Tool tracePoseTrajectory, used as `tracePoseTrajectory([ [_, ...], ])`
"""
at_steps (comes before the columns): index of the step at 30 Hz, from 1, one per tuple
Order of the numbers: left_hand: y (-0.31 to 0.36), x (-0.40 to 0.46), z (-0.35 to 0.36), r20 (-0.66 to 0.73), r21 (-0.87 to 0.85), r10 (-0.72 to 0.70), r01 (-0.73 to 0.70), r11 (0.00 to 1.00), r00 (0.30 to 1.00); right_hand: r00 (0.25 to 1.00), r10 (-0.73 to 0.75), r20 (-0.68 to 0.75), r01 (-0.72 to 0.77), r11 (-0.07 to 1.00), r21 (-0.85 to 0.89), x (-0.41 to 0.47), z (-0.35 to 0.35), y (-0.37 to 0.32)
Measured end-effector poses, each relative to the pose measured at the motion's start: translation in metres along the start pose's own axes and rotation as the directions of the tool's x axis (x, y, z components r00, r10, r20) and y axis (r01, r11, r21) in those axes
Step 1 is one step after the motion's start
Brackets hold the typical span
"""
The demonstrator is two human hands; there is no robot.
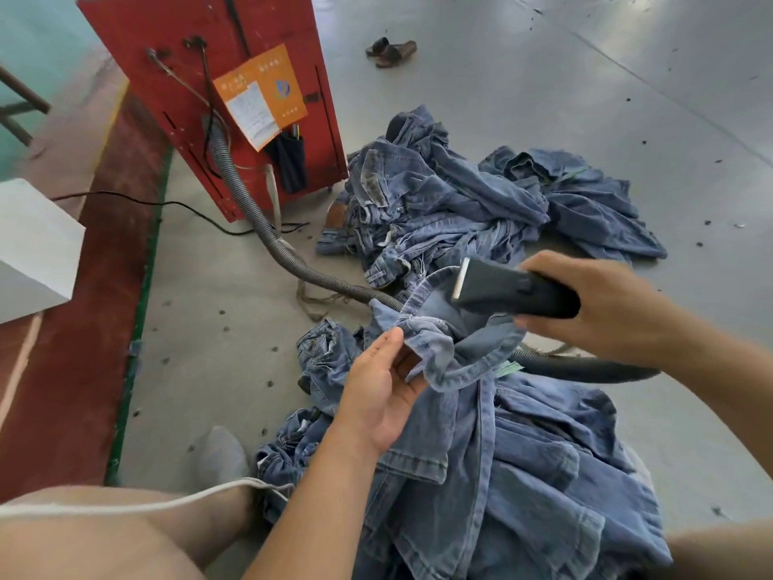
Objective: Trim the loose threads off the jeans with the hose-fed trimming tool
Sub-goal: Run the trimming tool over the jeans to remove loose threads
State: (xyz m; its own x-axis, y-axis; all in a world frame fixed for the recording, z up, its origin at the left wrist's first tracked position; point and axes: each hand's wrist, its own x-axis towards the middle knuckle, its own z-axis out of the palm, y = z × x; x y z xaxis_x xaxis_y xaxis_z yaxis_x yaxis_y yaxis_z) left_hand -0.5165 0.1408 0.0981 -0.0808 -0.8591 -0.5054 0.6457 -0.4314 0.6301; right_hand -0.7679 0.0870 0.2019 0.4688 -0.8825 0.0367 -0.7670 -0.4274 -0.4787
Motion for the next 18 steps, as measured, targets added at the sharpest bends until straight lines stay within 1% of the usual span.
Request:
tracePoseTrajectory([
  [1, -0.001, -0.001, 0.003, 0.015, 0.002, -0.003, 0.003, 1.0, 1.0, 0.997, -0.028, 0.073, 0.03, 0.999, -0.028, -0.001, 0.0, -0.004],
  [3, -0.01, -0.003, 0.007, 0.022, 0.044, -0.026, 0.025, 0.999, 0.999, 0.961, -0.034, 0.275, 0.063, 0.993, -0.098, -0.005, 0.012, -0.014],
  [4, -0.015, -0.003, 0.007, 0.012, 0.092, -0.034, 0.033, 0.995, 0.999, 0.943, -0.04, 0.33, 0.083, 0.99, -0.118, -0.006, 0.019, -0.017],
  [5, -0.019, -0.003, 0.006, -0.009, 0.167, -0.031, 0.032, 0.985, 0.999, 0.946, -0.055, 0.321, 0.092, 0.991, -0.1, -0.007, 0.023, -0.019],
  [6, -0.023, -0.003, 0.003, -0.032, 0.273, -0.014, 0.023, 0.962, 0.999, 0.965, -0.055, 0.257, 0.069, 0.997, -0.043, -0.006, 0.022, -0.019],
  [7, -0.026, -0.004, 0.0, -0.042, 0.416, 0.024, -0.004, 0.909, 0.999, 0.986, -0.03, 0.163, 0.028, 1.0, 0.011, -0.004, 0.017, -0.017],
  [8, -0.03, -0.005, -0.003, -0.013, 0.603, 0.081, -0.057, 0.796, 0.997, 0.997, 0.018, 0.07, -0.021, 0.999, 0.041, 0.0, 0.01, -0.012],
  [9, -0.034, -0.007, -0.005, 0.067, 0.776, 0.124, -0.13, 0.617, 0.99, 0.997, 0.08, 0.002, -0.08, 0.995, 0.056, 0.004, 0.001, -0.005],
  [10, -0.039, -0.01, -0.006, 0.177, 0.889, 0.11, -0.207, 0.408, 0.978, 0.989, 0.147, -0.025, -0.144, 0.986, 0.08, 0.008, -0.006, 0.002],
  [11, -0.044, -0.013, -0.004, 0.258, 0.942, 0.039, -0.26, 0.212, 0.965, 0.979, 0.202, -0.018, -0.198, 0.974, 0.113, 0.011, -0.008, 0.01],
  [12, -0.046, -0.016, -0.001, 0.295, 0.954, -0.054, -0.291, 0.07, 0.954, 0.97, 0.242, 0.007, -0.241, 0.96, 0.144, 0.014, -0.005, 0.017],
  [13, -0.047, -0.016, 0.0, 0.299, 0.953, -0.146, -0.302, 0.001, 0.943, 0.963, 0.267, 0.037, -0.27, 0.949, 0.16, 0.016, 0.003, 0.022],
  [14, -0.044, -0.015, 0.001, 0.281, 0.957, -0.242, -0.29, -0.001, 0.929, 0.958, 0.278, 0.071, -0.286, 0.946, 0.152, 0.017, 0.015, 0.025],
  [15, -0.041, -0.013, 0.001, 0.244, 0.969, -0.356, -0.242, 0.051, 0.902, 0.951, 0.288, 0.114, -0.302, 0.943, 0.137, 0.018, 0.03, 0.024],
  [16, -0.035, -0.011, 0.0, 0.2, 0.978, -0.481, -0.145, 0.148, 0.854, 0.943, 0.288, 0.166, -0.31, 0.942, 0.13, 0.018, 0.045, 0.021],
  [17, -0.029, -0.008, -0.002, 0.182, 0.962, -0.57, -0.026, 0.27, 0.801, 0.936, 0.274, 0.221, -0.307, 0.943, 0.13, 0.017, 0.06, 0.016],
  [18, -0.022, -0.006, -0.005, 0.188, 0.923, -0.591, 0.064, 0.379, 0.784, 0.929, 0.247, 0.276, -0.29, 0.949, 0.127, 0.013, 0.076, 0.011],
])
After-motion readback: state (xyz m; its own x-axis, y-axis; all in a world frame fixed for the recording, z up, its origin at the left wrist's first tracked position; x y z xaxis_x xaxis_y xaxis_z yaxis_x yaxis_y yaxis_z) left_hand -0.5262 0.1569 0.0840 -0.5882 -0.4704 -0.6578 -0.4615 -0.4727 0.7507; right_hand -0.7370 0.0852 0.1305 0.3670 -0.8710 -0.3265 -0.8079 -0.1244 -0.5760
